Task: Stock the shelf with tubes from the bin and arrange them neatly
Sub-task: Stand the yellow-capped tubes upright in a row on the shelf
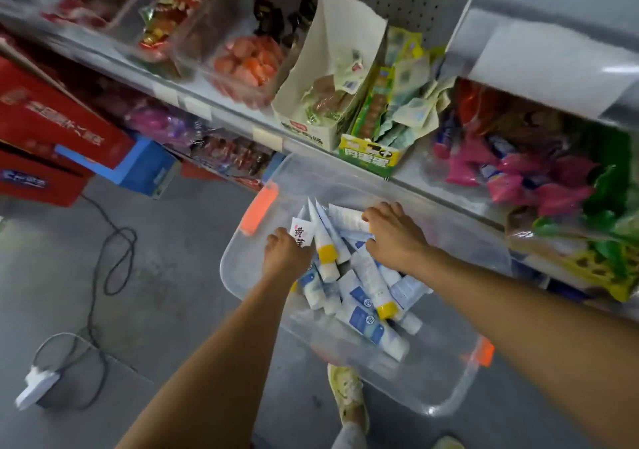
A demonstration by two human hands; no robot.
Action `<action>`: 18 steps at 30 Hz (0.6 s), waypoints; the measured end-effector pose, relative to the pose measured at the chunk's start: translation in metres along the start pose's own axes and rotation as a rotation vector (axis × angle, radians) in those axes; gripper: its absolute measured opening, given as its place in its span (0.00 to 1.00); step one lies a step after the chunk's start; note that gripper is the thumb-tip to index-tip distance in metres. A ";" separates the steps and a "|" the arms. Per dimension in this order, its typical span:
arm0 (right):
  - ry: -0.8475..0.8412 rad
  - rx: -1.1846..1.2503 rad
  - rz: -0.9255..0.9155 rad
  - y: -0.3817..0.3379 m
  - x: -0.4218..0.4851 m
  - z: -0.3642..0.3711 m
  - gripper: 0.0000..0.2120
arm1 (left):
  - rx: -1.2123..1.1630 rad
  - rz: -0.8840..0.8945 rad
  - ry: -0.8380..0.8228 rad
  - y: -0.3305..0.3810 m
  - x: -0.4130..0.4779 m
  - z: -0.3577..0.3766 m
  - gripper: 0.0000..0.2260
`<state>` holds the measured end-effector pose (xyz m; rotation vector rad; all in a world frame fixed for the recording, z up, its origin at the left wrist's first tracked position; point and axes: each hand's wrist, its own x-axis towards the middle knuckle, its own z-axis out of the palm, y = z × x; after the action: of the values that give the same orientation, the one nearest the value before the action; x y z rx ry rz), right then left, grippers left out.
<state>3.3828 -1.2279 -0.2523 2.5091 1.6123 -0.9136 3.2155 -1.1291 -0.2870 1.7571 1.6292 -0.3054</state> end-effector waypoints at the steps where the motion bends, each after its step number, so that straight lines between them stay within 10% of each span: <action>1: -0.002 -0.051 0.010 -0.001 0.012 0.010 0.20 | 0.011 -0.004 -0.013 -0.004 0.009 0.007 0.24; 11: -0.031 -0.654 -0.029 -0.014 0.062 0.074 0.27 | 0.435 0.042 0.053 -0.016 0.039 0.046 0.28; 18: -0.038 -0.189 0.201 -0.010 0.036 0.055 0.31 | 0.158 -0.003 -0.017 -0.010 0.027 0.036 0.34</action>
<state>3.3601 -1.2113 -0.3120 2.4509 1.3356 -0.7443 3.2217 -1.1316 -0.3326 1.8635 1.6342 -0.4602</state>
